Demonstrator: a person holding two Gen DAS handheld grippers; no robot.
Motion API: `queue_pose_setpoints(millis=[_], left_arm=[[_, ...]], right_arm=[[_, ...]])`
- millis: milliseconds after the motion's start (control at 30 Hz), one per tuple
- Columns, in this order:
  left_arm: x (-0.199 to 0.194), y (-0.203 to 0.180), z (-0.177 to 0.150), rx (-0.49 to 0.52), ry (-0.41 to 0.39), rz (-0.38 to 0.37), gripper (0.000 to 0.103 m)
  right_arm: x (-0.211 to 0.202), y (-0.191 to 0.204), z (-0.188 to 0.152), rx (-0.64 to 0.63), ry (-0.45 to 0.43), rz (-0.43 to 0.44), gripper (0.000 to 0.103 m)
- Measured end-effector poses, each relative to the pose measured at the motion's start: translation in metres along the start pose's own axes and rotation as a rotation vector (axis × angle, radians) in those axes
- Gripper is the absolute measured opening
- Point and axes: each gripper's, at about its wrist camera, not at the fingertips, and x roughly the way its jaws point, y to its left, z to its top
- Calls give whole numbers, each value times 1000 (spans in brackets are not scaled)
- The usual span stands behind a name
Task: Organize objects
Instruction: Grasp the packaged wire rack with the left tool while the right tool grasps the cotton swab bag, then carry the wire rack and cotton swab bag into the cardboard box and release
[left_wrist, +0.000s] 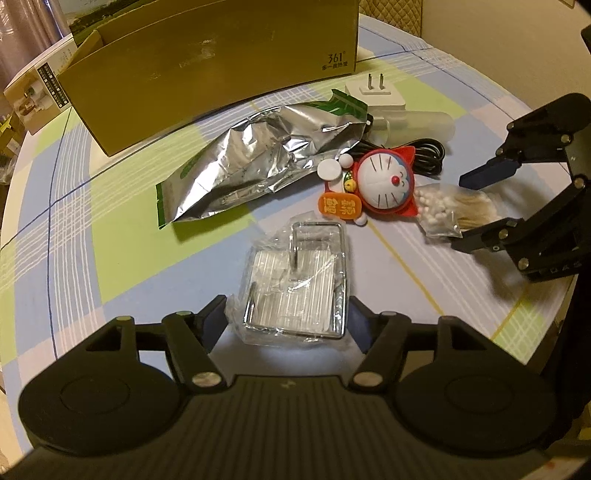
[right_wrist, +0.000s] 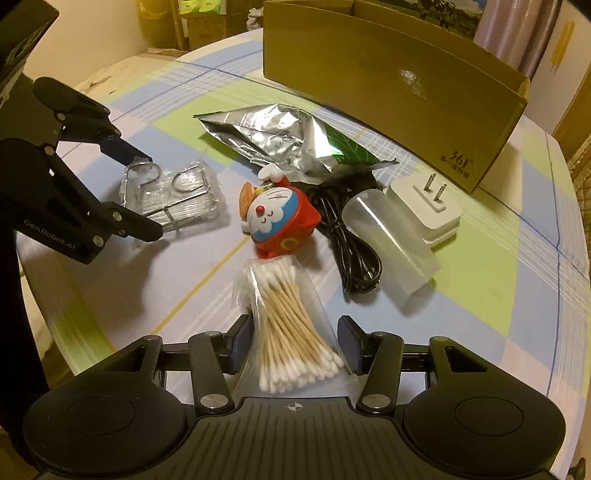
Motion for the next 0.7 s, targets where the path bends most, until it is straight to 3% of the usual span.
queue_pose_setpoints(millis=[67, 167, 333, 700], left_arm=[[0, 0, 0, -4, -1, -2, 59], [0, -2, 0, -7, 9, -8, 53], [-3, -8, -1, -11, 22, 7, 49], [-33, -9, -9, -142, -11, -24, 49]], right_arm=[[-1, 0, 0, 17, 1, 7, 35], [-3, 2, -1, 36, 9, 11, 28], [-12, 5, -6, 78, -5, 0, 25], [-48, 1, -13, 256, -56, -29, 24]])
